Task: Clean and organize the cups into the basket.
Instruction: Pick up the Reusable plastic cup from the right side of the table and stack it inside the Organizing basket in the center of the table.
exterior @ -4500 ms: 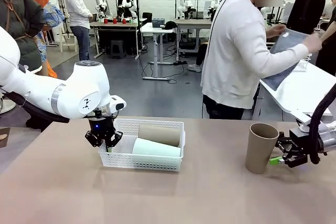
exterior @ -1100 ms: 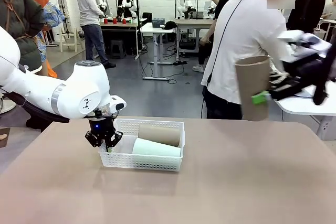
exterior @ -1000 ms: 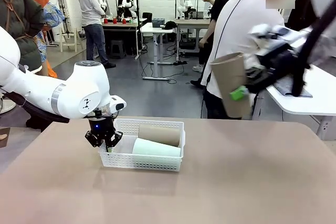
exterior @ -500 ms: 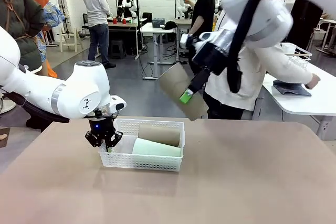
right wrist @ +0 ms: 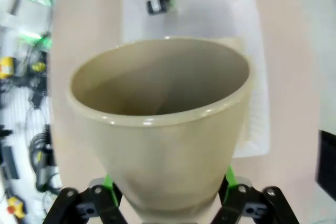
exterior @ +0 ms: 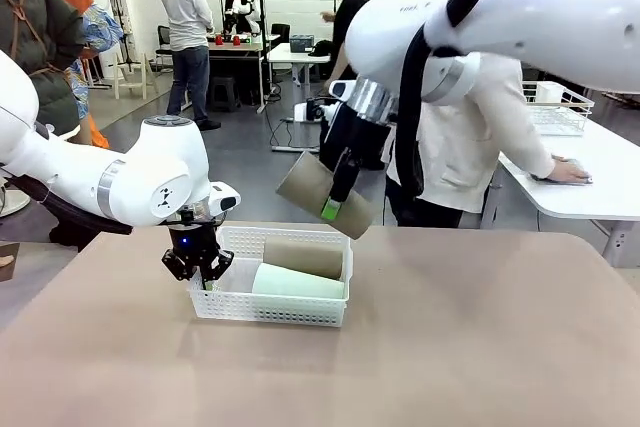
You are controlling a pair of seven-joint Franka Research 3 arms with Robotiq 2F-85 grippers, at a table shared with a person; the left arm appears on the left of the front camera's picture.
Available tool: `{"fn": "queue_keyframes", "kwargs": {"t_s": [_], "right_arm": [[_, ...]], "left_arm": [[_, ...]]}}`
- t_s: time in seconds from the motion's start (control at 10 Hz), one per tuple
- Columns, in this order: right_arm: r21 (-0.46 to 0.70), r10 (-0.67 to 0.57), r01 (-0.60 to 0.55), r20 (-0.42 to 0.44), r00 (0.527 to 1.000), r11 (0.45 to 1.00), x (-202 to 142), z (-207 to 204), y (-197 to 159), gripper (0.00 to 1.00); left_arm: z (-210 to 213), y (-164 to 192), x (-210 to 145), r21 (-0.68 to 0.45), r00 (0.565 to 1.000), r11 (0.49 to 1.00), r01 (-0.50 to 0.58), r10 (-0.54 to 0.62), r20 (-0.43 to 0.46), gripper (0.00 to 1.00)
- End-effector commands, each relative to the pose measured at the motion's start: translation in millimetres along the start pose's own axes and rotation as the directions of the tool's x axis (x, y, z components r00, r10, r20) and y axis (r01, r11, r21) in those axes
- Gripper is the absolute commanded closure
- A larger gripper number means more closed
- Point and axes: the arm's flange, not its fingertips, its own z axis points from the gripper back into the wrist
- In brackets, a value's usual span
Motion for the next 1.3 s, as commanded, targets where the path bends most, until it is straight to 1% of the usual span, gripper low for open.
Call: {"fn": "queue_keyframes", "kwargs": {"t_s": [0.0,0.2,0.5,0.7,1.0,1.1,1.2], "right_arm": [[-0.105,-0.011,0.006,-0.043,0.999,0.994,6,-24,-7,0.17],[-0.098,0.021,-0.024,-0.035,0.999,0.995,10,-40,-17,0.17],[-0.05,0.017,-0.021,-0.069,0.997,0.999,16,-67,-31,0.17],[-0.029,0.012,-0.015,-0.096,0.995,0.999,17,-82,-35,0.17],[-0.009,0.025,-0.026,-0.114,0.993,1.0,18,-96,-37,0.17],[-0.005,0.025,-0.026,-0.108,0.994,1.0,19,-97,-37,0.06],[-0.003,0.03,-0.03,-0.106,0.994,1.0,19,-96,-36,0.0]], "left_arm": [[-2,0,-1,0.002,1.0,1.0,0.002,-0.002,-0.002,1.0],[-2,0,-1,0.002,1.0,1.0,0.002,-0.002,-0.002,1.0],[-2,0,-1,0.002,1.0,1.0,0.002,-0.002,-0.002,1.0],[-2,0,-1,0.002,1.0,1.0,0.002,-0.002,-0.002,1.0],[-2,0,-1,0.002,1.0,1.0,0.002,-0.002,-0.002,1.0],[-2,0,-1,0.002,1.0,1.0,0.002,-0.002,-0.002,1.0],[-2,0,-1,0.002,1.0,1.0,0.002,-0.002,-0.002,1.0]]}}
